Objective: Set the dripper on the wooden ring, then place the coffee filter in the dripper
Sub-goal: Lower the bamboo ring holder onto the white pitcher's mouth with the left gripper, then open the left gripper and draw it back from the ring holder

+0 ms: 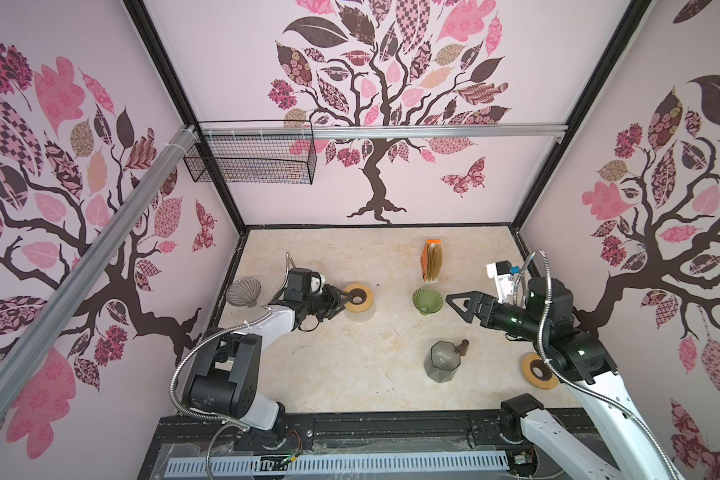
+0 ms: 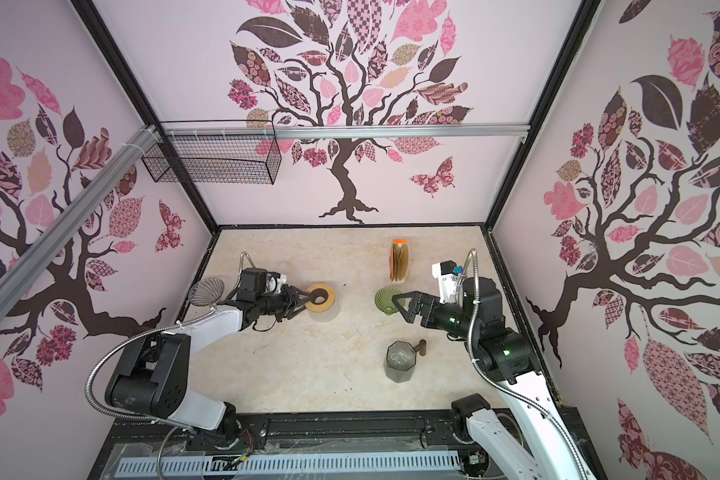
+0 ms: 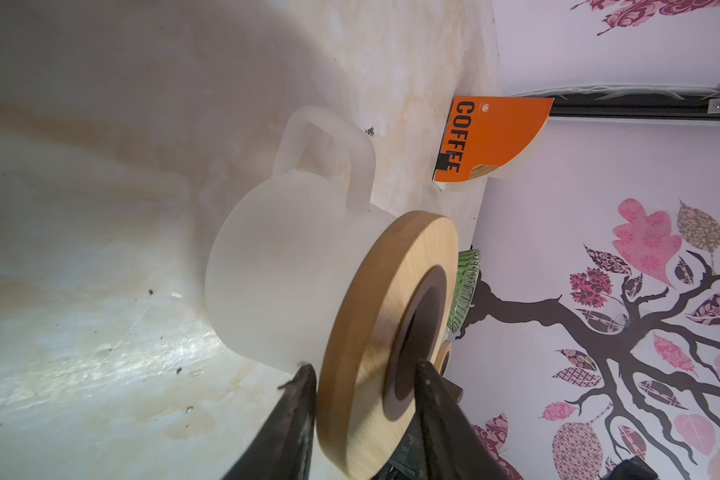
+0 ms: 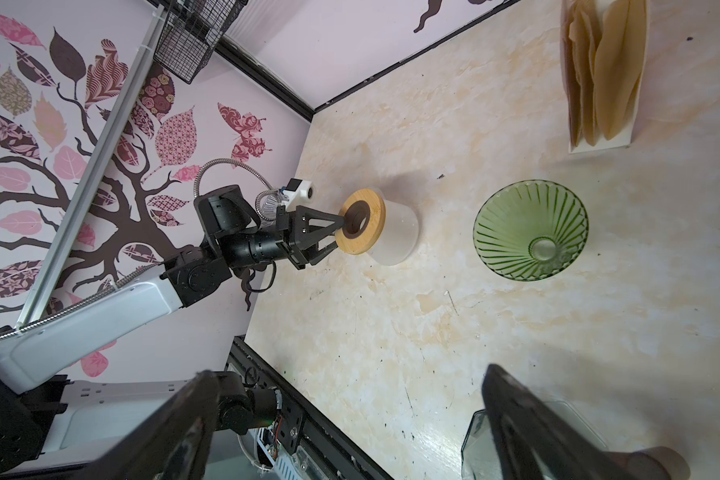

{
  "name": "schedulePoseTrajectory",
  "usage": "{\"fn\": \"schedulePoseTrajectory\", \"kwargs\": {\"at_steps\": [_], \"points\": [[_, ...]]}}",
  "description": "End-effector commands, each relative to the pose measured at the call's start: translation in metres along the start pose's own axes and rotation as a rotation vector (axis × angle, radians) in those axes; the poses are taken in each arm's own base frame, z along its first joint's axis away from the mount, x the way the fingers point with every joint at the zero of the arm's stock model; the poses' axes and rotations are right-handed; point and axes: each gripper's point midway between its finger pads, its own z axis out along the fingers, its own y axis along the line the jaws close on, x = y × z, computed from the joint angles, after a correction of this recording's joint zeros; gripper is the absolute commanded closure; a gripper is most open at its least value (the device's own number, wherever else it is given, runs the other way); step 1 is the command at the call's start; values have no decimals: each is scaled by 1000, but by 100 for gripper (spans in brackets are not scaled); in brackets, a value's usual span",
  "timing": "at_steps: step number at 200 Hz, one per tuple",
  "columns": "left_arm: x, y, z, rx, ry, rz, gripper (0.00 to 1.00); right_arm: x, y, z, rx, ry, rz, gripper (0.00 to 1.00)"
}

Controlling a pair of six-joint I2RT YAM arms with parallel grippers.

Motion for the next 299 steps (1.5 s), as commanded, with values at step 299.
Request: {"fn": "schedulePoseTrajectory", "kwargs": {"at_steps": [299], "points": [[-9,-54,-20,9,-58,146,23,3,1,2,-14,8,-11,0]]}}
